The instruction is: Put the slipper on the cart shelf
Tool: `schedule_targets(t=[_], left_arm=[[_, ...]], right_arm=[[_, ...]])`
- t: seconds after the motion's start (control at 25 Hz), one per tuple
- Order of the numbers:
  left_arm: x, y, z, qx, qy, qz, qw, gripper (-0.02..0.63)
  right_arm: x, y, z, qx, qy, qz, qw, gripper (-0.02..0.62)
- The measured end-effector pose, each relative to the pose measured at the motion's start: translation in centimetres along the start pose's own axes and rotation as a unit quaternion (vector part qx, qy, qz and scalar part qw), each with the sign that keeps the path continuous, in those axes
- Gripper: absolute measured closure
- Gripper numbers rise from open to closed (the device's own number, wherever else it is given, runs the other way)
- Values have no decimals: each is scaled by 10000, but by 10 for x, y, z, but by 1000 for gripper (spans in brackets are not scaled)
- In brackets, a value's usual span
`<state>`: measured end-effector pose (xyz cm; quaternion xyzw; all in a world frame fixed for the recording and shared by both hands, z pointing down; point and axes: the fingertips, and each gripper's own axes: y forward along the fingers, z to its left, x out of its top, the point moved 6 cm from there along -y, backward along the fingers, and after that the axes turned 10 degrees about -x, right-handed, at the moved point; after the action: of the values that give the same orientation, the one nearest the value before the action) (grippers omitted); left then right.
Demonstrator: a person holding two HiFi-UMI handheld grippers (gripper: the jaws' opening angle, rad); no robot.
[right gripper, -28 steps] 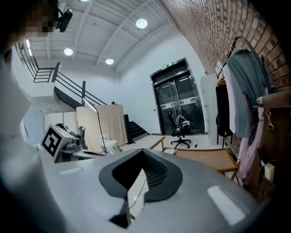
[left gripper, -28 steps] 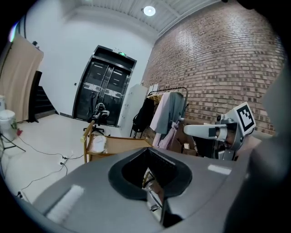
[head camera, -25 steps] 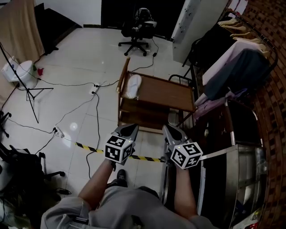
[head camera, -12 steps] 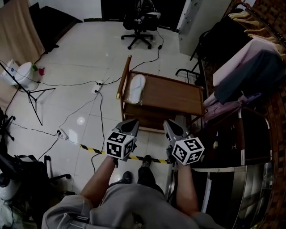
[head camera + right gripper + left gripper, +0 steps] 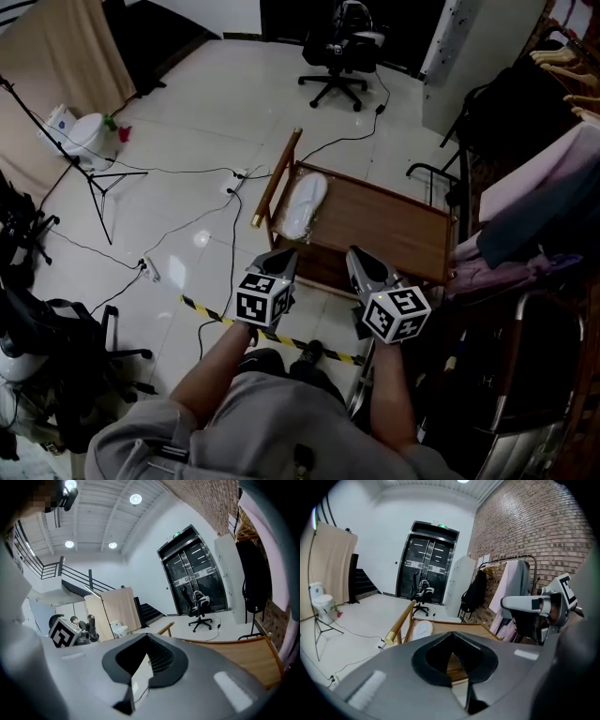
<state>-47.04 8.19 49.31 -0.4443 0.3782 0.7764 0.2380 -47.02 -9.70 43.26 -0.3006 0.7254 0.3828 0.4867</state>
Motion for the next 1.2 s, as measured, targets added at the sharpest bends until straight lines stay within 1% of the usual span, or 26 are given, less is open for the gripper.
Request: schedule_targets(t=[0.12,0.24,0.4,0.52,0.64,0.72,0.84,0.92,1.04,1.12,1.2], left_arm=[[-9,14,11,175,-177,63,9997,598],[-21,26,26,263,-323,130,9990,598],[-44,49,55,484,-501,377,9969,598],[-57,70,83,785,-671,544,9932,598],[-70,89,106,1054,-744,693,9892,593],[-78,98,119,1179,-886,713,9865,543],[-87,110,133,1288,-1256,610,9818,416],[-92,118,139,1371,-1420,587,9786,362],[-98,126,149,1604,-1667,594,9711,319],[-101,131,156,1729,-1842,610,9656,309],[-105,135,160,1737,-2013,665,9617,310]], right_arm=[[-7,13,-8,135,9,154,9998,595],[-18,25,-12,141,20,357,9993,595],[-31,34,-14,-38,-22,629,9980,595],[-35,42,-19,-199,-35,789,9967,595],[-38,51,-23,-357,-32,919,9951,595],[-39,56,-24,-421,-29,983,9943,595],[-42,60,-25,-507,-59,1086,9928,595],[-44,62,-26,-576,-83,1139,9918,595],[-47,64,-32,-669,-83,1199,9905,595],[-48,65,-35,-705,-74,1235,9898,595],[-50,65,-36,-740,-64,1273,9891,595]])
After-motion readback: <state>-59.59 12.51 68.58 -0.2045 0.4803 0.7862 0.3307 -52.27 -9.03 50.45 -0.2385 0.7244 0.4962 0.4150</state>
